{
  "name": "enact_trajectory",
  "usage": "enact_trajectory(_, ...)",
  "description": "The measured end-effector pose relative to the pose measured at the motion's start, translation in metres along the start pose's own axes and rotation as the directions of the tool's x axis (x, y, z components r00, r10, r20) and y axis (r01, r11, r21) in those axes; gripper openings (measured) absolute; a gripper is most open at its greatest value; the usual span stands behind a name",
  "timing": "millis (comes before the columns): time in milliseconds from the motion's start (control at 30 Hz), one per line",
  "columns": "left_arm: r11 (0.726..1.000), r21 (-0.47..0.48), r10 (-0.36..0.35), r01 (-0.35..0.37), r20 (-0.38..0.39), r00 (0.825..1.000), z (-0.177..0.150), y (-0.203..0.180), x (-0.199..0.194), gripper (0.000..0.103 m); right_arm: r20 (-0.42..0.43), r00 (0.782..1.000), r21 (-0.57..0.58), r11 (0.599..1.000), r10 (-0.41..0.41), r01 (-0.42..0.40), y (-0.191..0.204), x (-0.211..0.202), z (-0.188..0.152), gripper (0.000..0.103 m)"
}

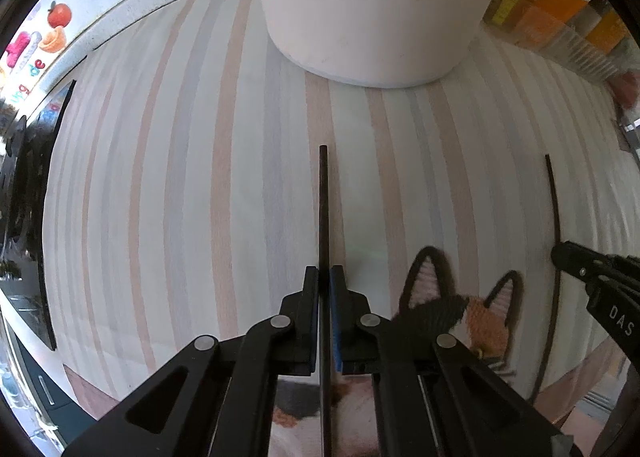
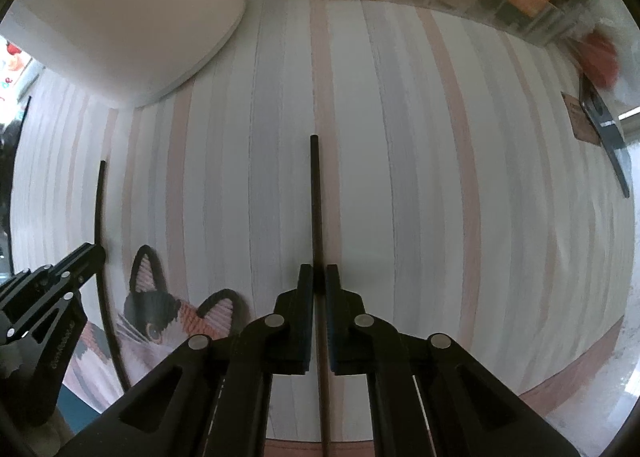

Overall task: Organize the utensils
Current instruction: 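Carry both dark chopsticks over the cream holder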

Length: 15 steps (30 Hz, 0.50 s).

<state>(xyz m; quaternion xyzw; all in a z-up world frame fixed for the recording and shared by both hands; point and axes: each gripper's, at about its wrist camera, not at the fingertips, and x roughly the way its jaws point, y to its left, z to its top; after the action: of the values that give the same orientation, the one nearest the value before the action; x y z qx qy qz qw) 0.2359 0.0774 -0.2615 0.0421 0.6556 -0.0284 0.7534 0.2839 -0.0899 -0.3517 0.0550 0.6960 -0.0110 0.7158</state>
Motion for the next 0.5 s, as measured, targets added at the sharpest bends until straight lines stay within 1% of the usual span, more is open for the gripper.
enact_trajectory(133, 1.000, 0.000, -0.017, 0.017, 0.059, 0.998, -0.010, 0.004, -0.029, 0.003, 0.025, 0.999, -0.003, 0.999, 0.043, -0.043, -0.005, -0.011, -0.015, 0.005)
enact_trajectory(267, 0.999, -0.010, -0.034, 0.036, 0.132, 0.991, -0.014, 0.010, -0.063, 0.003, 0.072, 0.993, -0.013, 0.996, 0.089, -0.089, -0.008, -0.031, -0.024, 0.005)
enact_trajectory(400, 0.998, -0.027, -0.051, 0.059, 0.222, 0.974, -0.015, 0.019, -0.106, 0.002, 0.141, 0.981, -0.032, 0.991, 0.132, -0.129, -0.009, -0.058, -0.031, 0.005)
enact_trajectory(467, 0.997, -0.035, -0.055, 0.067, 0.265, 0.963, -0.016, 0.023, -0.125, 0.002, 0.176, 0.973, -0.046, 0.989, 0.147, -0.141, -0.010, -0.076, -0.031, 0.005)
enact_trajectory(500, 0.997, -0.037, -0.055, 0.069, 0.300, 0.952, -0.016, 0.026, -0.141, 0.002, 0.194, 0.969, -0.051, 0.988, 0.155, -0.148, -0.012, -0.085, -0.031, 0.005)
